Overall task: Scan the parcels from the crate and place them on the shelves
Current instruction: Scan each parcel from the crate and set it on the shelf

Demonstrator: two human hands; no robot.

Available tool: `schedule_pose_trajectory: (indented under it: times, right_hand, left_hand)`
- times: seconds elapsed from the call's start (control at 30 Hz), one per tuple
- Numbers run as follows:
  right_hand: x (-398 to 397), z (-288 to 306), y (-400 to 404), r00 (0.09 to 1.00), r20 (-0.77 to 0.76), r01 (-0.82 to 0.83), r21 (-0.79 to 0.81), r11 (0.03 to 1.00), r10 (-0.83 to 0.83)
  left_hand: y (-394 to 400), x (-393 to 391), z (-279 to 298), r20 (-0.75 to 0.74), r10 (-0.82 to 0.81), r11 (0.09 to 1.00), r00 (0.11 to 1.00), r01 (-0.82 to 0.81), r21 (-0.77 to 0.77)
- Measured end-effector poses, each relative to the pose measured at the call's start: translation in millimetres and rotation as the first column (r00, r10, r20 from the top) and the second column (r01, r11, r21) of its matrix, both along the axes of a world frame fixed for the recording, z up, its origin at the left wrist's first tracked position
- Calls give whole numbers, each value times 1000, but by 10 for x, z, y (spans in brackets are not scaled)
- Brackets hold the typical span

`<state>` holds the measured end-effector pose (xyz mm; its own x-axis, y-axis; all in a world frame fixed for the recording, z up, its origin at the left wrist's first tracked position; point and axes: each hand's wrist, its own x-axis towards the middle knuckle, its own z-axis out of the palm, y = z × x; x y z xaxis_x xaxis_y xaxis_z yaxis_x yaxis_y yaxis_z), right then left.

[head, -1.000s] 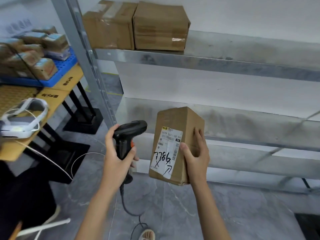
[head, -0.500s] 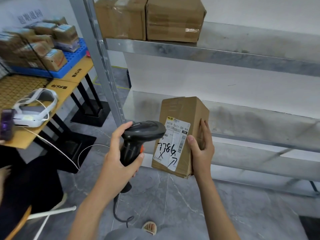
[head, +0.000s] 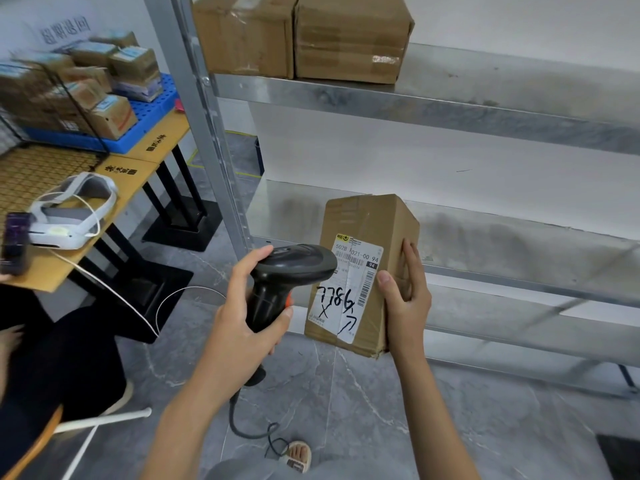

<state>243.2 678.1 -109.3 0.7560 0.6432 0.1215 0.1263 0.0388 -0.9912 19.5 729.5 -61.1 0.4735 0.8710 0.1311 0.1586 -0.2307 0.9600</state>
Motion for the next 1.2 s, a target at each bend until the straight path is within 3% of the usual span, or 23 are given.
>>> schedule_pose_trajectory:
  times: [1.2]
  right_hand:
    - [-284, 13, 2, 1000, -18, 9, -34, 999, -10]
  left_hand:
    - [-17, -268, 16, 4, 17, 1000, 1000, -17, 2]
